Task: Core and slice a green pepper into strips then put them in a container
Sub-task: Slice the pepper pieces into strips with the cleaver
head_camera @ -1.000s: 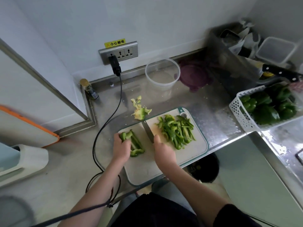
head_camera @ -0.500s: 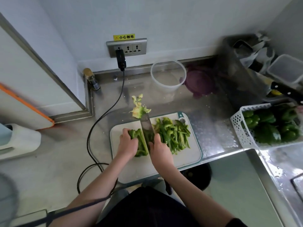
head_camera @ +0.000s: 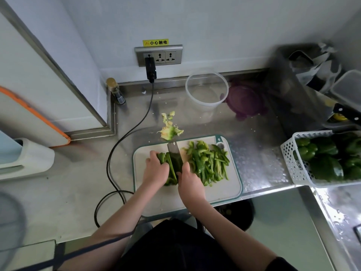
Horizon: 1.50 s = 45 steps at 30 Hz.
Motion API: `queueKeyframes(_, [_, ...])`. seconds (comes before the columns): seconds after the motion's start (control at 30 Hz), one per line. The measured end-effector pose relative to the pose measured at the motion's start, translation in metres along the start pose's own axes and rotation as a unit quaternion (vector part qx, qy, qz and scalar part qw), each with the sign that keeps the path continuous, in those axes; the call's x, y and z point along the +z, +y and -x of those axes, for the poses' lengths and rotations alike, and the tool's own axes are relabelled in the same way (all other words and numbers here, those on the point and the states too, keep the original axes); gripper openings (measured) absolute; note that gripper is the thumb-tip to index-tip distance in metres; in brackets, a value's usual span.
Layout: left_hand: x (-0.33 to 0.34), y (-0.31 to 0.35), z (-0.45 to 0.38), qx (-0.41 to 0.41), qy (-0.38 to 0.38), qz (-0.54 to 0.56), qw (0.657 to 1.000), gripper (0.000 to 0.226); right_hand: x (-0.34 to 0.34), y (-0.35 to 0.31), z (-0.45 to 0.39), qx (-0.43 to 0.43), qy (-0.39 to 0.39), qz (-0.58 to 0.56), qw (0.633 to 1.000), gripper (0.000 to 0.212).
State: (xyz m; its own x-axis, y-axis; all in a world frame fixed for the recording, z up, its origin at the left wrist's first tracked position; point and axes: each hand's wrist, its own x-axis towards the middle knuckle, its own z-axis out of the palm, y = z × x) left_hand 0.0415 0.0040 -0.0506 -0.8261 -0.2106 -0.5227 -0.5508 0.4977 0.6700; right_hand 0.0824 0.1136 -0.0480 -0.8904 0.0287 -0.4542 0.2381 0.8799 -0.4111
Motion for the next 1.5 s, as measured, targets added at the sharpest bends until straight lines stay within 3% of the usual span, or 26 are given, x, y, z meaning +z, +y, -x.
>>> queueKeyframes(0.27, [0.002, 0.003, 0.002, -0.010, 0.007, -0.040, 0.999, 0.028, 0.002, -0.002, -0.002, 0.004, -0.015, 0.024, 1.000, 0.031])
queueKeyframes(0.57, [0.008, 0.010, 0.004, -0.030, 0.024, -0.058, 0.998, 0.030, -0.004, -0.010, -0.001, -0.017, -0.049, 0.066, 0.997, 0.056])
queueKeyframes(0.93, [0.011, 0.006, 0.003, -0.027, 0.047, -0.043, 0.998, 0.032, -0.004, -0.017, -0.004, -0.044, -0.069, 0.044, 0.996, 0.029])
queueKeyframes(1.1, [0.010, 0.001, 0.007, -0.020, 0.045, -0.023, 0.999, 0.031, -0.007, -0.016, -0.006, -0.074, -0.077, 0.063, 0.992, 0.026])
queueKeyframes(1.37, [0.009, -0.002, 0.006, -0.040, 0.069, 0.042, 0.996, 0.023, -0.013, -0.006, -0.010, -0.099, -0.060, 0.120, 0.986, 0.047])
queueKeyframes(1.5, [0.004, -0.004, 0.003, -0.041, 0.028, 0.049, 0.998, 0.024, -0.017, -0.007, -0.009, -0.100, -0.061, 0.126, 0.985, 0.052])
